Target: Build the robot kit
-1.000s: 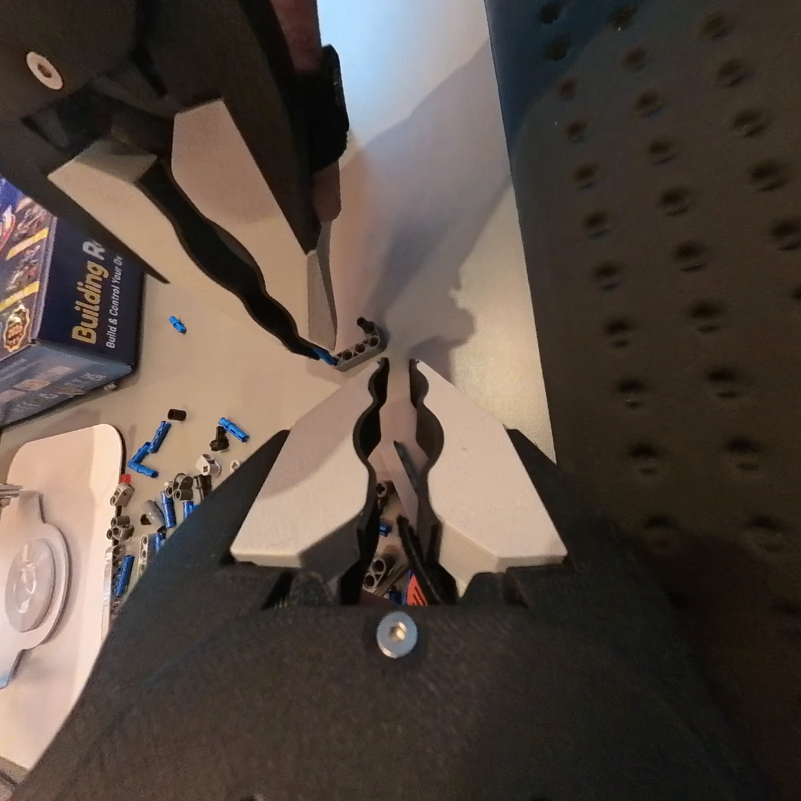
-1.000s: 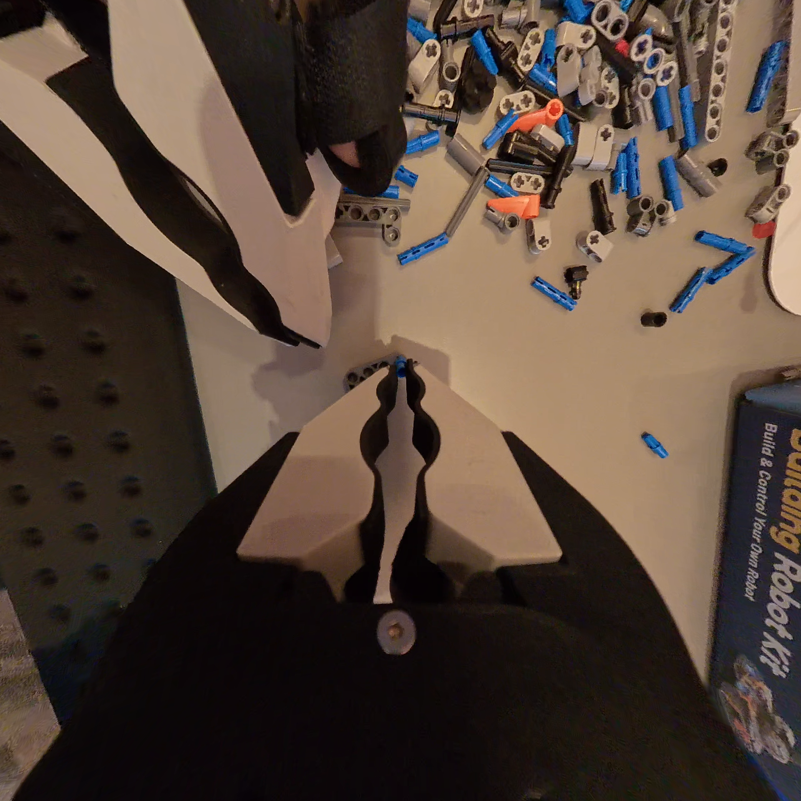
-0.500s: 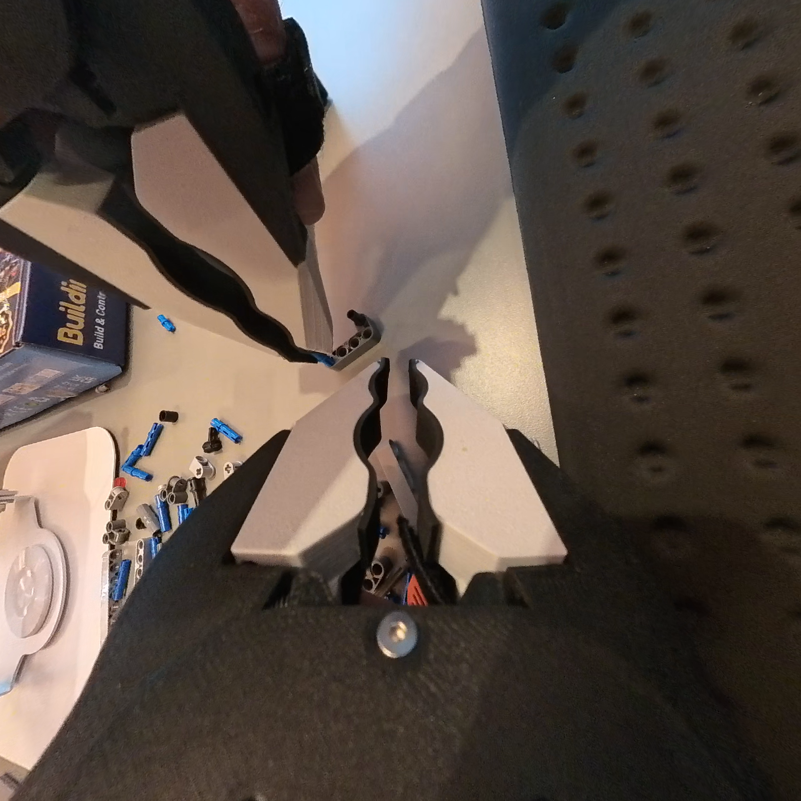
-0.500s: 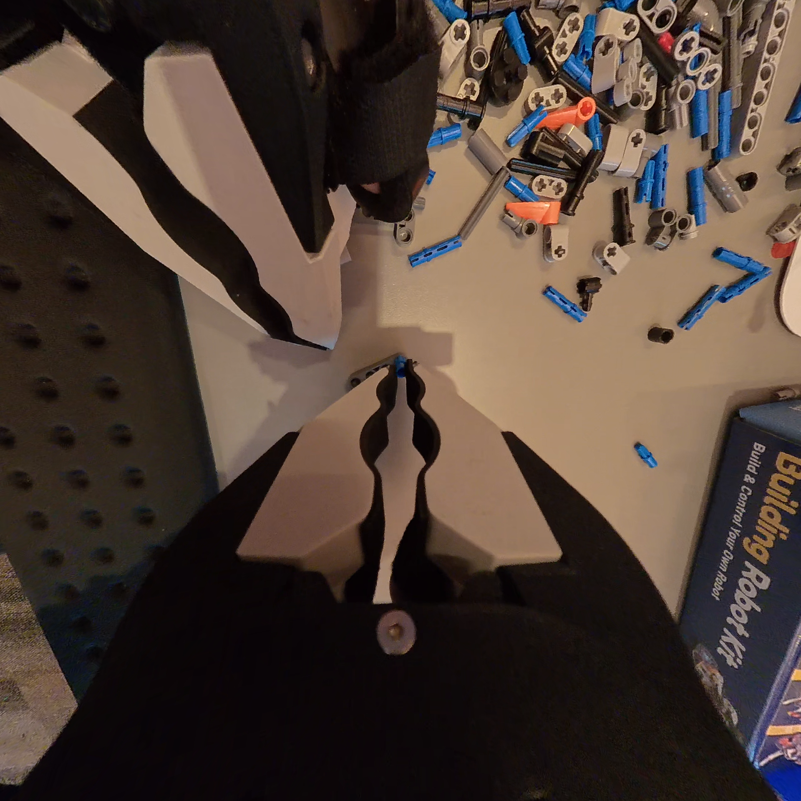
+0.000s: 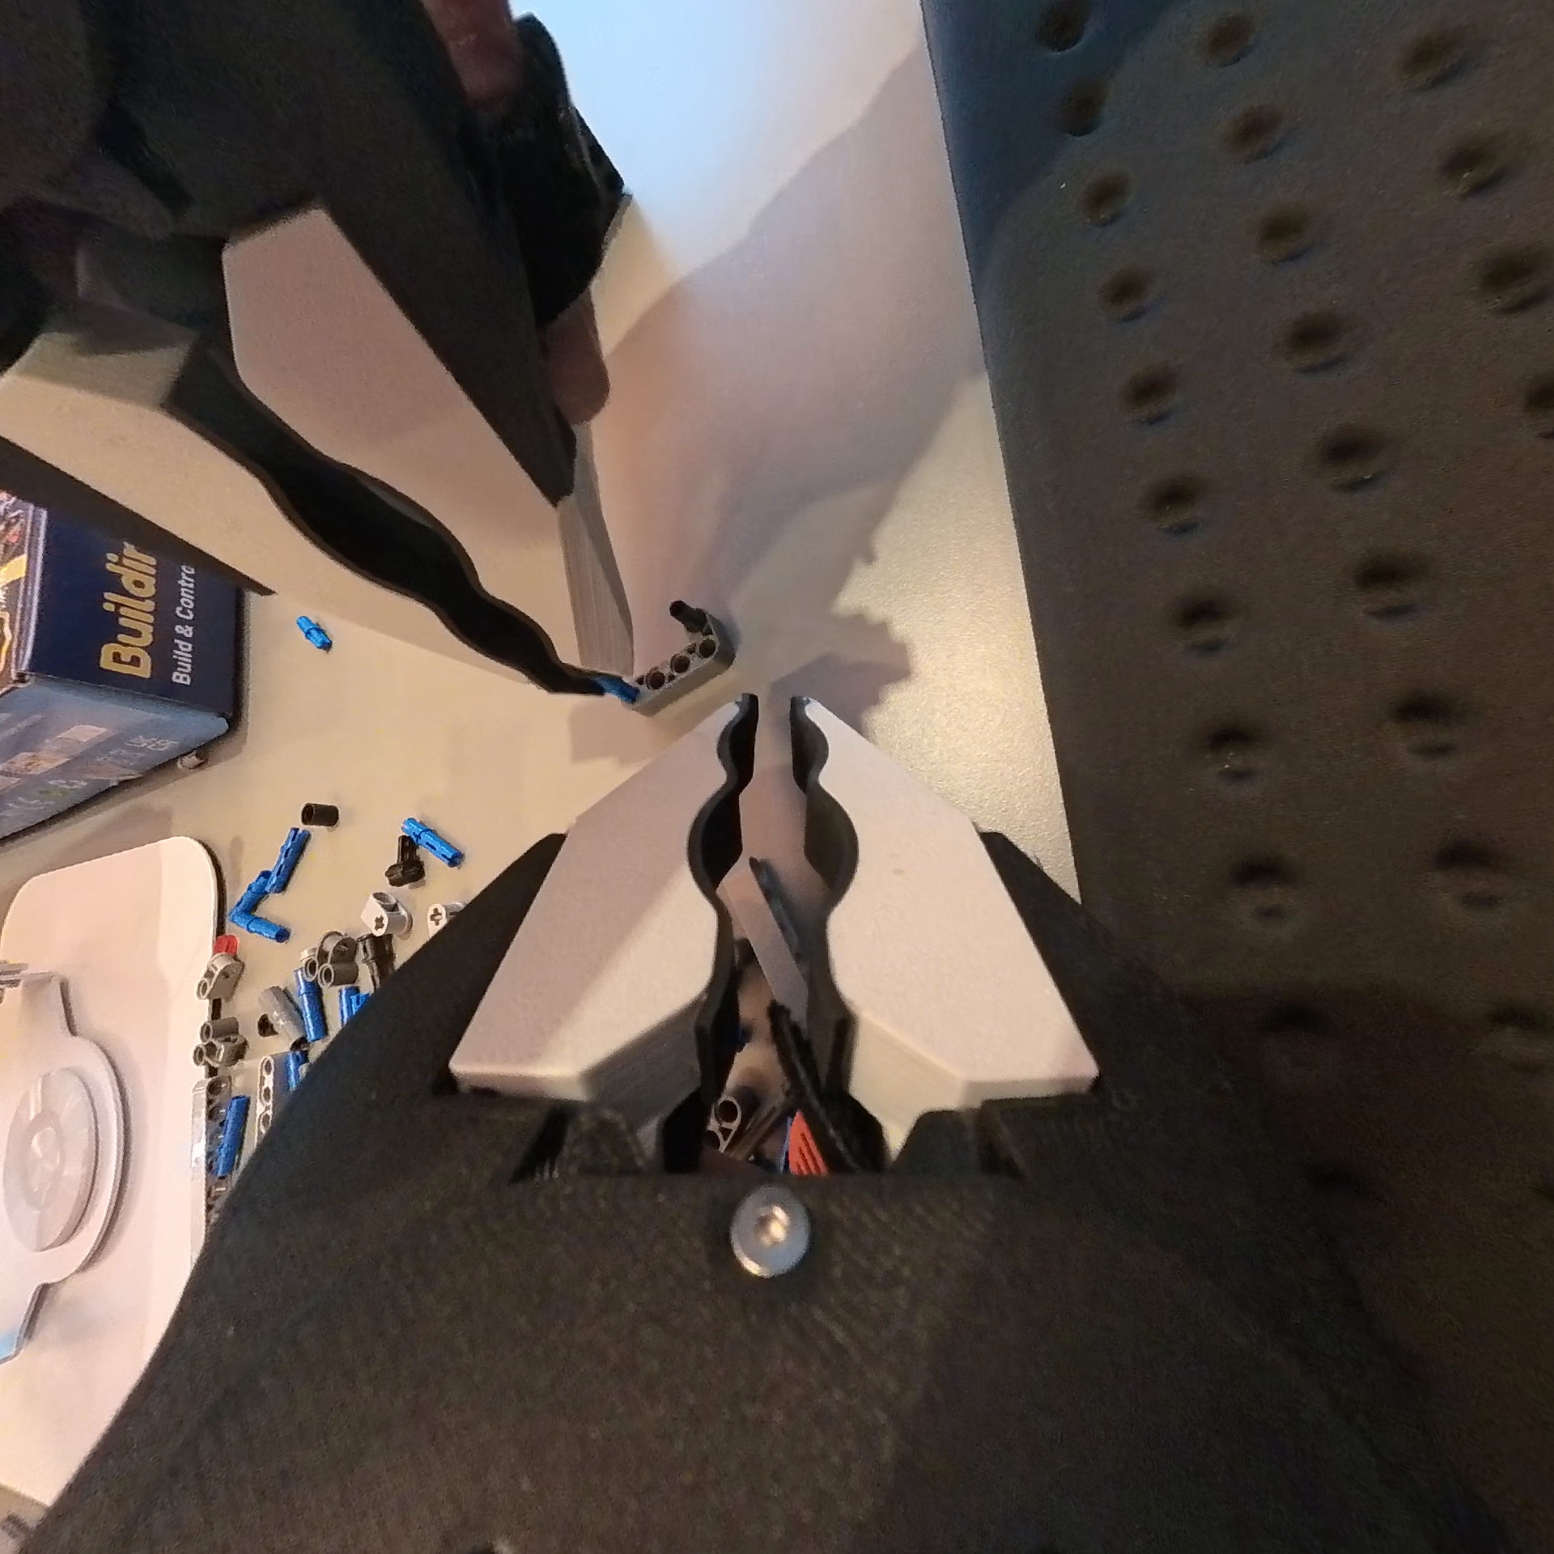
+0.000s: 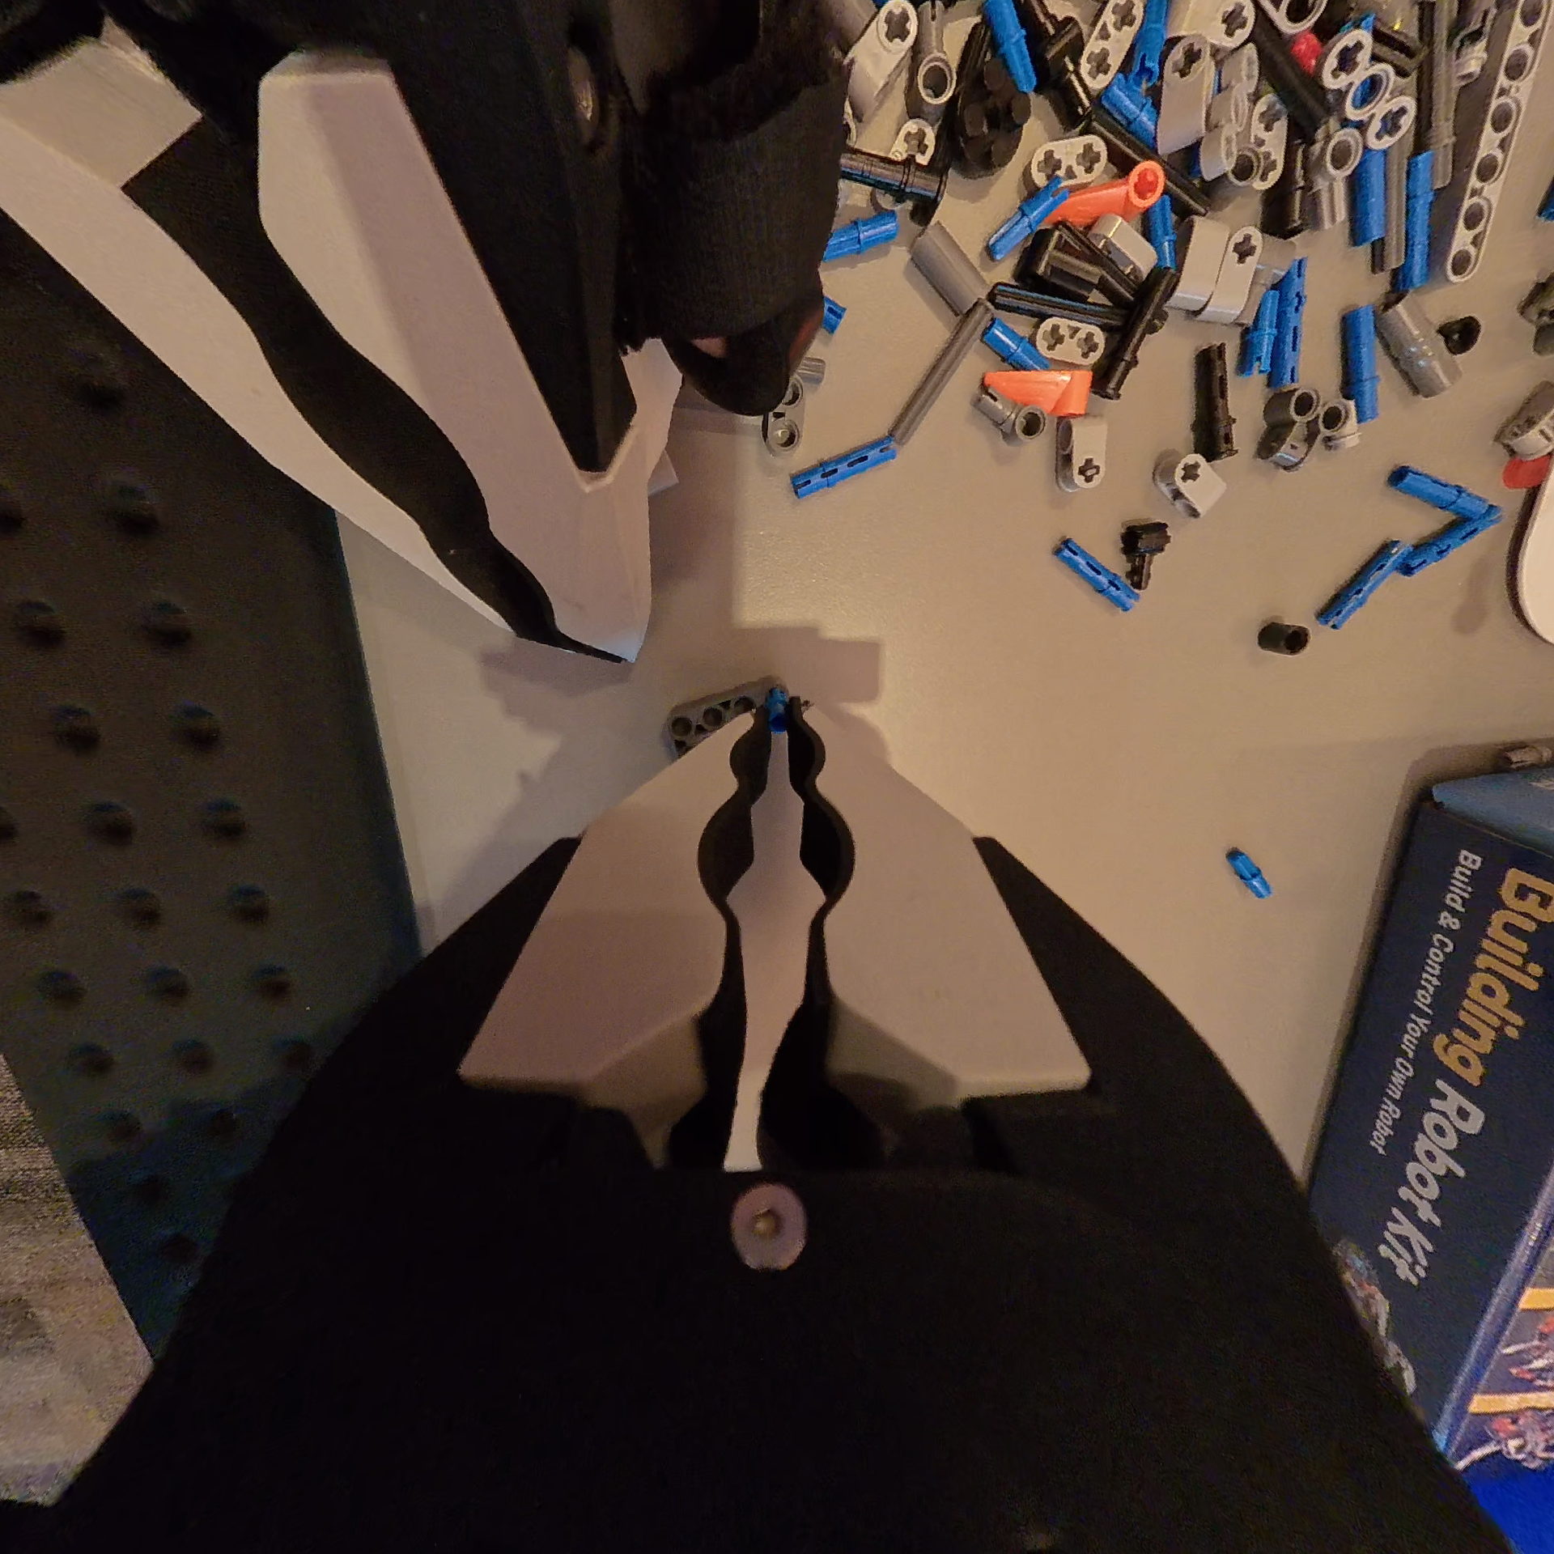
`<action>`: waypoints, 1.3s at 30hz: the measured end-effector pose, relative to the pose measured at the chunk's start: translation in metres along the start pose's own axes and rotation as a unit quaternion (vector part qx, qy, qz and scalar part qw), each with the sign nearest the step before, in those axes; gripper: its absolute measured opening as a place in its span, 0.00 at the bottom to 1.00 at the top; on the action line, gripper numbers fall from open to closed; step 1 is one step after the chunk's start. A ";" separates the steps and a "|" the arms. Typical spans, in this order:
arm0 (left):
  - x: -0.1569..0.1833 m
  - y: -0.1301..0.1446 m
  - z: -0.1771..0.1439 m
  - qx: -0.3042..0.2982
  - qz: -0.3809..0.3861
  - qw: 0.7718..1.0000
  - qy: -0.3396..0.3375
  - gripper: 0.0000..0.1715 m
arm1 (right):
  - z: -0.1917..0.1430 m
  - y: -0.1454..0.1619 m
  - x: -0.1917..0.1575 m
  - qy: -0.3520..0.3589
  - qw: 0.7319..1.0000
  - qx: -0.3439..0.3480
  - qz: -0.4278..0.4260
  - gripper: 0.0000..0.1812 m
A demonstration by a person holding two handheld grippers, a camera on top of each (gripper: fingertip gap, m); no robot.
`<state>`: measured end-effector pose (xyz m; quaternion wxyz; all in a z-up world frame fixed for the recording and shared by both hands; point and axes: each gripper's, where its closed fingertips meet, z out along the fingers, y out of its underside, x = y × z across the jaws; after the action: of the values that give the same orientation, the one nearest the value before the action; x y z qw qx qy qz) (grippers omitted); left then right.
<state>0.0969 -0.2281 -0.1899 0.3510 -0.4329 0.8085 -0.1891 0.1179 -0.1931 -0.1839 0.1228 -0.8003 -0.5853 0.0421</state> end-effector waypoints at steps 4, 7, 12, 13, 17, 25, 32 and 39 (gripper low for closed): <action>0.000 0.000 0.000 -0.001 0.001 1.000 0.001 0.03 | 0.000 0.000 -0.001 -0.003 1.000 -0.004 -0.011 0.01; 0.000 0.001 0.001 -0.002 0.001 1.000 0.001 0.03 | 0.000 0.000 -0.001 -0.004 1.000 -0.007 -0.023 0.01; 0.000 0.002 0.001 -0.003 0.002 1.000 0.001 0.03 | 0.001 0.000 -0.001 -0.007 0.999 -0.019 -0.041 0.01; 0.000 0.002 0.001 -0.003 0.003 1.000 0.001 0.03 | 0.001 0.000 -0.001 -0.007 0.999 -0.022 -0.043 0.01; 0.000 0.002 0.002 -0.005 0.004 1.000 0.001 0.03 | 0.001 -0.001 -0.001 -0.009 0.998 -0.032 -0.051 0.01; 0.001 0.003 0.002 -0.006 0.007 1.000 0.000 0.03 | 0.003 -0.001 -0.002 -0.019 0.997 -0.044 -0.054 0.01; 0.001 0.002 0.002 -0.006 0.008 1.000 0.000 0.03 | 0.006 -0.001 -0.002 -0.024 0.997 -0.045 -0.050 0.01; 0.000 0.002 0.003 -0.005 0.009 1.000 -0.001 0.03 | 0.007 -0.001 -0.001 -0.042 0.999 -0.023 -0.023 0.01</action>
<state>0.0980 -0.2267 -0.1927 0.3513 -0.4273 0.8132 -0.1810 0.1154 -0.1933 -0.1901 0.0806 -0.7869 -0.6089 0.0593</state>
